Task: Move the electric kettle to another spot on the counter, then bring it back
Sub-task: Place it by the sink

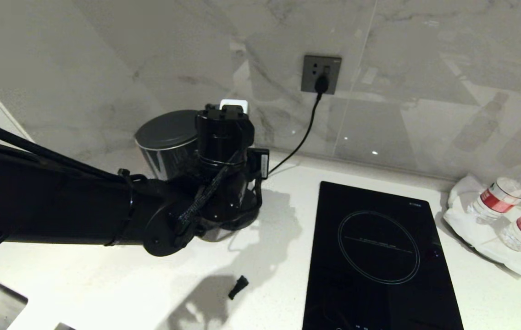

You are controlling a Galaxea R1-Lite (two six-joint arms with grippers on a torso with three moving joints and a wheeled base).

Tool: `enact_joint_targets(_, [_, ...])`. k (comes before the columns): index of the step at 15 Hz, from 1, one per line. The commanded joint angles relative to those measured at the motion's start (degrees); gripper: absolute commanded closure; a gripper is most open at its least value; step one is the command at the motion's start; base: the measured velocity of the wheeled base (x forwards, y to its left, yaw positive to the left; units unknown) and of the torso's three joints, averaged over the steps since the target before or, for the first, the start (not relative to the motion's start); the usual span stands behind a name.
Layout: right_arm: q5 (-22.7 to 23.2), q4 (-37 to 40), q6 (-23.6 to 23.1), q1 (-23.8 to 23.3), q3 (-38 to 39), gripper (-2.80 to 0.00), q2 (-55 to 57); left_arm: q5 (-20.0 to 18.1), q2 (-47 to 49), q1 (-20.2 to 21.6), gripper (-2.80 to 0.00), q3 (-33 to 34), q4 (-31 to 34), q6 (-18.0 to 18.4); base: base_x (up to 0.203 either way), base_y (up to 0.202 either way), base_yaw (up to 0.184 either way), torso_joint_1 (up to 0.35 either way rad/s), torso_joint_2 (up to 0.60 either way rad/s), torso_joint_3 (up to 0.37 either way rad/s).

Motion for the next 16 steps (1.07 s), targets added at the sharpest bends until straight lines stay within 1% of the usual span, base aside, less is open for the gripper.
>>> enact_joint_targets(1, [0.0,0.0,0.0,0.0,0.0,0.0,0.0,0.2,-4.2,-0.1,0.0,3.4,-0.2,-0.2,0.0,0.0,0.0,0.0,0.0,0.0])
enact_joint_targets(4, [0.0,0.0,0.0,0.0,0.0,0.0,0.0,-0.1,-7.4,-0.7,0.0,5.6,-0.2,-0.2,0.0,0.0,0.0,0.0,0.0,0.0])
enact_joint_targets(6, [0.0,0.0,0.0,0.0,0.0,0.0,0.0,-1.6,-8.6,-1.0,0.0,6.5,-0.2,-0.2,0.0,0.0,0.0,0.0,0.0,0.0])
enact_joint_targets(14, [0.0,0.0,0.0,0.0,0.0,0.0,0.0,-1.5,-8.1,-1.4,0.0,6.7,-0.2,-0.3,0.0,0.0,0.0,0.0,0.0,0.0])
enact_joint_targets(16, [0.0,0.0,0.0,0.0,0.0,0.0,0.0,-1.4,-8.1,-1.4,0.0,7.1,-0.2,-0.4,0.0,0.0,0.0,0.007,0.01,0.11])
